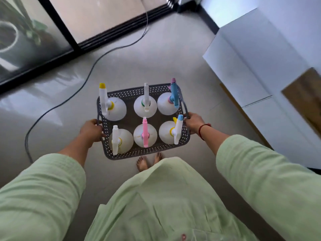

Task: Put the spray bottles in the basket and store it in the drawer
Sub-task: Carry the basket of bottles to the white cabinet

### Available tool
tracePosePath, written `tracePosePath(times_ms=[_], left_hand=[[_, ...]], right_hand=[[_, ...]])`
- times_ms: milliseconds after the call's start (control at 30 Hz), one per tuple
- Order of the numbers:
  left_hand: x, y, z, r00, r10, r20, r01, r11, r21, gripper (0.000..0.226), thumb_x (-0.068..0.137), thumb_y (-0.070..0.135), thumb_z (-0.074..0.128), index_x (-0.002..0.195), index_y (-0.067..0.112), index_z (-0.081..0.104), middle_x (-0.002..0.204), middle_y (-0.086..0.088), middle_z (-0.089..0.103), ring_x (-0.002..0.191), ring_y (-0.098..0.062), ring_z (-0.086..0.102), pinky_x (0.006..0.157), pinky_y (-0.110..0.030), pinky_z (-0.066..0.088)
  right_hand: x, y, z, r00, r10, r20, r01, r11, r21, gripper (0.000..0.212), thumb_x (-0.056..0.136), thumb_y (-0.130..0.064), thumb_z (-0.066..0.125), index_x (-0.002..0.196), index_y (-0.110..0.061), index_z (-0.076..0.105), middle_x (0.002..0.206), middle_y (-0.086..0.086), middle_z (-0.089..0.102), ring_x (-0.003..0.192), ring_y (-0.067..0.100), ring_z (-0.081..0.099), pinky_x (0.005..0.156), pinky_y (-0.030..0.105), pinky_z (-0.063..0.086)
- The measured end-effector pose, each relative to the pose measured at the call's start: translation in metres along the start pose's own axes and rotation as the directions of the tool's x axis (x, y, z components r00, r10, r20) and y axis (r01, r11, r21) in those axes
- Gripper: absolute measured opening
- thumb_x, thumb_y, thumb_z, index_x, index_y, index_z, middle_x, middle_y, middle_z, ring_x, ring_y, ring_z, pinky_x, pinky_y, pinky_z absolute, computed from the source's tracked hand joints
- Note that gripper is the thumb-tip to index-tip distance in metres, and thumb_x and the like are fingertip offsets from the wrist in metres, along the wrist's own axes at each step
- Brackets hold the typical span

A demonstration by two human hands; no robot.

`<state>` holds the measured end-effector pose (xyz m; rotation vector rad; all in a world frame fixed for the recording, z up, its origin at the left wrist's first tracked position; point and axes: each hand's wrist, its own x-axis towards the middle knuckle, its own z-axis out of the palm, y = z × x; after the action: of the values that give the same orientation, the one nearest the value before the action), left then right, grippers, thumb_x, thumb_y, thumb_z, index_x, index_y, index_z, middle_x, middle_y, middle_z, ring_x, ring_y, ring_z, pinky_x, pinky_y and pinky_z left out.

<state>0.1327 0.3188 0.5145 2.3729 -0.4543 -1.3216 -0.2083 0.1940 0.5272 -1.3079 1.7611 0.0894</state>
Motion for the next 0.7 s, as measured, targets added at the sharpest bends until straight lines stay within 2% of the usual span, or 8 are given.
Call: tracePosePath(times_ms=[200, 400, 467, 567, 700], left_hand=[[-0.015, 0.068, 0.014, 0.99, 0.133, 0.053, -0.137, 0.987, 0.087, 0.035, 0.09, -0.002, 0.039, 0.12, 0.006, 0.055, 0.095, -0.016, 0.063, 0.063, -0.023, 0.061, 0.067, -0.04, 0.054], [-0.008, 0.142, 0.062, 0.965, 0.219, 0.142, -0.246, 0.943, 0.224, 0.035, 0.091, -0.003, 0.039, 0.121, 0.005, 0.054, 0.095, -0.019, 0.061, 0.062, -0.027, 0.06, 0.066, -0.041, 0.054], [-0.007, 0.169, 0.089, 0.956, 0.231, 0.183, -0.272, 0.929, 0.251, 0.034, 0.091, -0.003, 0.039, 0.121, 0.004, 0.054, 0.094, -0.019, 0.061, 0.061, -0.026, 0.059, 0.061, -0.038, 0.053], [-0.008, 0.205, 0.133, 0.941, 0.232, 0.245, -0.301, 0.905, 0.299, 0.035, 0.091, -0.003, 0.038, 0.121, 0.005, 0.054, 0.091, -0.017, 0.06, 0.059, -0.024, 0.059, 0.045, -0.027, 0.053], [-0.015, 0.253, 0.204, 0.923, 0.226, 0.31, -0.325, 0.892, 0.316, 0.034, 0.09, -0.003, 0.041, 0.121, 0.005, 0.055, 0.094, -0.018, 0.061, 0.06, -0.023, 0.06, 0.056, -0.031, 0.049]], right_hand=[[-0.01, 0.019, -0.037, 0.995, 0.055, -0.079, -0.049, 0.995, 0.085, 0.033, 0.091, -0.016, 0.044, 0.121, -0.018, 0.058, 0.123, 0.015, 0.061, 0.108, 0.036, 0.059, 0.096, 0.049, 0.05], [-0.001, 0.06, -0.073, 0.983, 0.146, -0.107, -0.116, 0.961, 0.252, 0.027, 0.09, -0.016, 0.046, 0.112, -0.016, 0.062, 0.121, 0.017, 0.062, 0.11, 0.035, 0.057, 0.098, 0.047, 0.048], [0.006, 0.079, -0.091, 0.976, 0.184, -0.115, -0.141, 0.941, 0.308, 0.027, 0.09, -0.016, 0.046, 0.111, -0.015, 0.063, 0.12, 0.016, 0.062, 0.11, 0.035, 0.057, 0.098, 0.047, 0.048], [0.016, 0.107, -0.121, 0.961, 0.24, -0.137, -0.171, 0.906, 0.388, 0.025, 0.089, -0.017, 0.048, 0.107, -0.016, 0.065, 0.118, 0.015, 0.064, 0.109, 0.034, 0.059, 0.096, 0.047, 0.05], [0.025, 0.146, -0.168, 0.932, 0.335, -0.137, -0.237, 0.851, 0.469, 0.024, 0.089, -0.02, 0.048, 0.107, -0.019, 0.064, 0.117, 0.014, 0.065, 0.106, 0.033, 0.062, 0.092, 0.048, 0.052]])
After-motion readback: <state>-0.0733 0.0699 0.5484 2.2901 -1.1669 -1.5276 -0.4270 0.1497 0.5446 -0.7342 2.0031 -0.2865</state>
